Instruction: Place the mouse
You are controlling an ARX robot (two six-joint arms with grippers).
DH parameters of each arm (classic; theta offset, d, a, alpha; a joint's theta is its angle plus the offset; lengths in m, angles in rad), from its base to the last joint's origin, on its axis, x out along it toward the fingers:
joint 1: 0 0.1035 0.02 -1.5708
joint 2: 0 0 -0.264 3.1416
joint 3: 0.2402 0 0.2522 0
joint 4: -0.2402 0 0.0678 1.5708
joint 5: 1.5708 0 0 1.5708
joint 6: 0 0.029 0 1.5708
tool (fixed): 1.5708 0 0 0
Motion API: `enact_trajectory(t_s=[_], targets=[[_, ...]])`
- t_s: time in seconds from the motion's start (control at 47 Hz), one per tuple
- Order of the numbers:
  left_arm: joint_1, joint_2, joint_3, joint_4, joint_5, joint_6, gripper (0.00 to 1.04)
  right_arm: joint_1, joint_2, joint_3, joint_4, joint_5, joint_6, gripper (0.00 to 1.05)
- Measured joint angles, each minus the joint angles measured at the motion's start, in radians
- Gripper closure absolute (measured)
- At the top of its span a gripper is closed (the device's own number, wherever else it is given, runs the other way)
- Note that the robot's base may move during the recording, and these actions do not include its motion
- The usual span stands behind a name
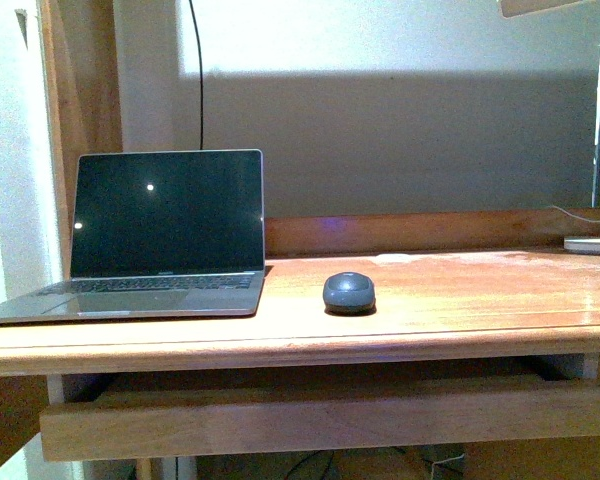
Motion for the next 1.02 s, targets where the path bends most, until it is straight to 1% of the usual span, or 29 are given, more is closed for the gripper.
enact_trajectory(t_s=[0.043,0.149,0.17,0.191,0.234,0.298,0.319,0.404,0.426,0.574,0.596,0.723,1.021], targets=[[0.000,0.000,0.000,0.000,0.000,0.000,0.08,0.000,0.000,0.000,0.001,0.001,-0.005,0.73],[0.000,0.000,0.000,0.000,0.000,0.000,0.08,0.000,0.001,0.002,0.006,0.002,-0.018,0.99],[0.000,0.000,0.000,0.000,0.000,0.000,0.08,0.000,0.003,0.008,0.006,0.002,-0.023,1.02],[0.000,0.000,0.000,0.000,0.000,0.000,0.08,0.000,0.008,0.008,0.006,0.002,-0.024,1.02],[0.000,0.000,0.000,0.000,0.000,0.000,0.08,0.000,0.009,0.008,0.007,0.002,-0.025,0.93],[0.000,0.000,0.000,0.000,0.000,0.000,0.08,0.000,0.009,0.008,0.007,0.001,-0.025,0.82],[0.000,0.000,0.000,0.000,0.000,0.000,0.08,0.000,0.009,0.008,0.007,0.002,-0.025,0.77],[0.000,0.000,0.000,0.000,0.000,0.000,0.08,0.000,0.009,0.008,0.007,0.002,-0.025,0.63],[0.000,0.000,0.000,0.000,0.000,0.000,0.08,0.000,0.009,0.008,0.007,0.002,-0.025,0.58],[0.000,0.000,0.000,0.000,0.000,0.000,0.08,0.000,0.009,0.008,0.007,0.002,-0.025,0.34],[0.000,0.000,0.000,0.000,0.000,0.000,0.08,0.000,0.009,0.008,0.007,0.001,-0.025,0.27],[0.000,0.000,0.000,0.000,0.000,0.000,0.08,0.000,0.009,0.008,0.007,0.001,-0.025,0.06],[0.000,0.000,0.000,0.000,0.000,0.000,0.08,0.000,0.009,0.008,0.007,0.002,-0.025,0.07]])
